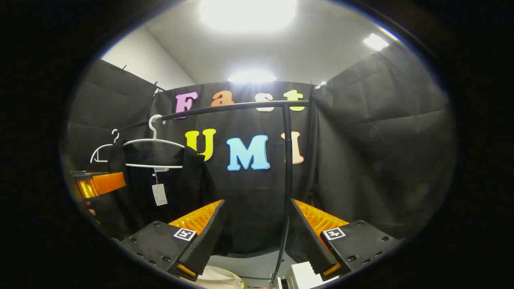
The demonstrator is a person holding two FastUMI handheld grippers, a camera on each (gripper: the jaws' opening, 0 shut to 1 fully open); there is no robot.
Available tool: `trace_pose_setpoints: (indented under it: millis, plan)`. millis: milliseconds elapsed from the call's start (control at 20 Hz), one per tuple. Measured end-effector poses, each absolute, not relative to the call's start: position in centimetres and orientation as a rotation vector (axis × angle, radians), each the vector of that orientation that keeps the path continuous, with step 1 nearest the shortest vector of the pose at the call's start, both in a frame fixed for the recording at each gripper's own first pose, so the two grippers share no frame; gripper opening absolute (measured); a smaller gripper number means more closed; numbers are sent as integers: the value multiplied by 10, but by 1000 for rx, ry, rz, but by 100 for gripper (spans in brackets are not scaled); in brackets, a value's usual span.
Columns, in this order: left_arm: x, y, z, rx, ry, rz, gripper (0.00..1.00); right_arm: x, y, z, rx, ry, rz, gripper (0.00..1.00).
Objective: Grasp the clothes on the hanger with both hands and then place them into the laundry hamper below.
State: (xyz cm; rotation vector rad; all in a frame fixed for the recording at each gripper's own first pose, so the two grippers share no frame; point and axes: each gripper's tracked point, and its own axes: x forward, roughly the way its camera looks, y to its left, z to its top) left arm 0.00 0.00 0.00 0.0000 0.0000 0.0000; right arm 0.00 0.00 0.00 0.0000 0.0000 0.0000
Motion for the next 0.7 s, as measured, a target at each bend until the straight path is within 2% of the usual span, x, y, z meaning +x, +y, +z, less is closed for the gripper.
trace_pose_setpoints:
  millis: [50,100,150,200,700]
  plan:
    - [-1,-1,-3,-15,8,2,94,1,1,-2,2,5,4,99]
    - [0,-2,-5,-34,15,1,94,2,2,-6,3,13,8,94]
    - [-1,-3,-8,-50,21,1,94,1,2,-9,7,24,12,94]
    - [-1,-4,-9,-58,27,0,94,1,2,-12,15,32,16,100]
    - [-11,-1,-10,-31,19,28,93,-12,8,-19,17,56,41,98]
